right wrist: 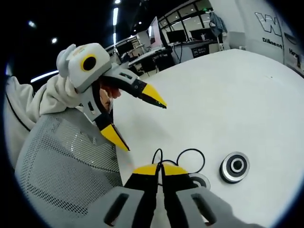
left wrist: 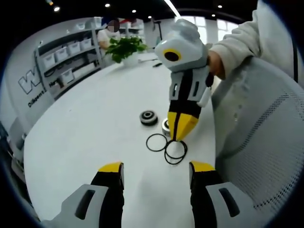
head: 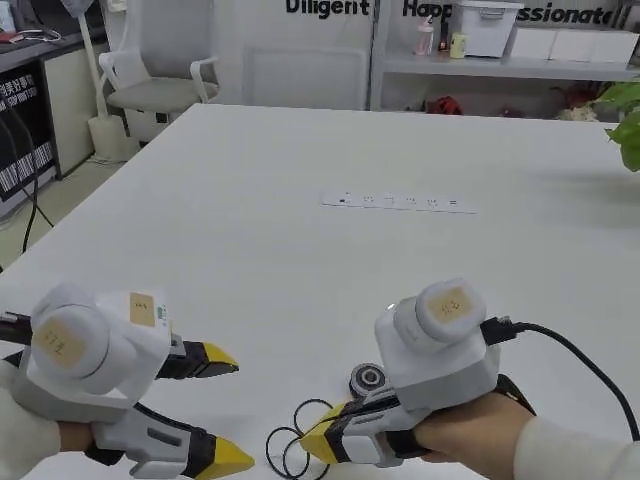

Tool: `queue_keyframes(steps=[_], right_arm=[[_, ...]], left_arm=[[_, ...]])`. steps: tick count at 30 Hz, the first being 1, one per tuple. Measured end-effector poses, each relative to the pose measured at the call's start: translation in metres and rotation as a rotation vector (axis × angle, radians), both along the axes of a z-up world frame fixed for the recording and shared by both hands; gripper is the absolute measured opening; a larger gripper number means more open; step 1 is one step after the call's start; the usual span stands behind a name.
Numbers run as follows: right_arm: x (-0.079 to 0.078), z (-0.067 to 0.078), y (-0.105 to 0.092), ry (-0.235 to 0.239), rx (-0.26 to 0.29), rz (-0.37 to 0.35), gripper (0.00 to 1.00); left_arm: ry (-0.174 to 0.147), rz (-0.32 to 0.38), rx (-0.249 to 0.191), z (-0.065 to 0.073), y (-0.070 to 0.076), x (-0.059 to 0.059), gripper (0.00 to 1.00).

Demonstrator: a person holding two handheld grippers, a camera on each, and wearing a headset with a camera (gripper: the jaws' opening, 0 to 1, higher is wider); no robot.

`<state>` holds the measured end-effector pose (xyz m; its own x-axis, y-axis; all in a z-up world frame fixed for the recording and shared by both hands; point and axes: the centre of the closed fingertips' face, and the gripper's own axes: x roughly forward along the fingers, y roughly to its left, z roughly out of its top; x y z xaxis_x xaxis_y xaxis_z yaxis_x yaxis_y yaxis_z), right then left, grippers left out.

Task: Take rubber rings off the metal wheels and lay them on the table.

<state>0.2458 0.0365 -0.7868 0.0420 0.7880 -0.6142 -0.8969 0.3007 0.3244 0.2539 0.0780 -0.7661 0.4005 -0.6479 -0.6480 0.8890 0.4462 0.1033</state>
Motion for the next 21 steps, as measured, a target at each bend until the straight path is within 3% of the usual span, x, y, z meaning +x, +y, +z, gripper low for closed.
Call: queue_keyframes(steps=[7, 21], right_arm=[[0.011, 0.004, -0.002, -0.026, 0.011, -0.033, 0.07], [0.032, 0.019, -0.013, -0.05, 0.046, -0.103, 0.08]], left_arm=[[0.003, -0.001, 0.003, -0.001, 0.0, -0.001, 0.56], [0.007, -0.001, 0.008, -0.002, 0.001, -0.001, 0.56]])
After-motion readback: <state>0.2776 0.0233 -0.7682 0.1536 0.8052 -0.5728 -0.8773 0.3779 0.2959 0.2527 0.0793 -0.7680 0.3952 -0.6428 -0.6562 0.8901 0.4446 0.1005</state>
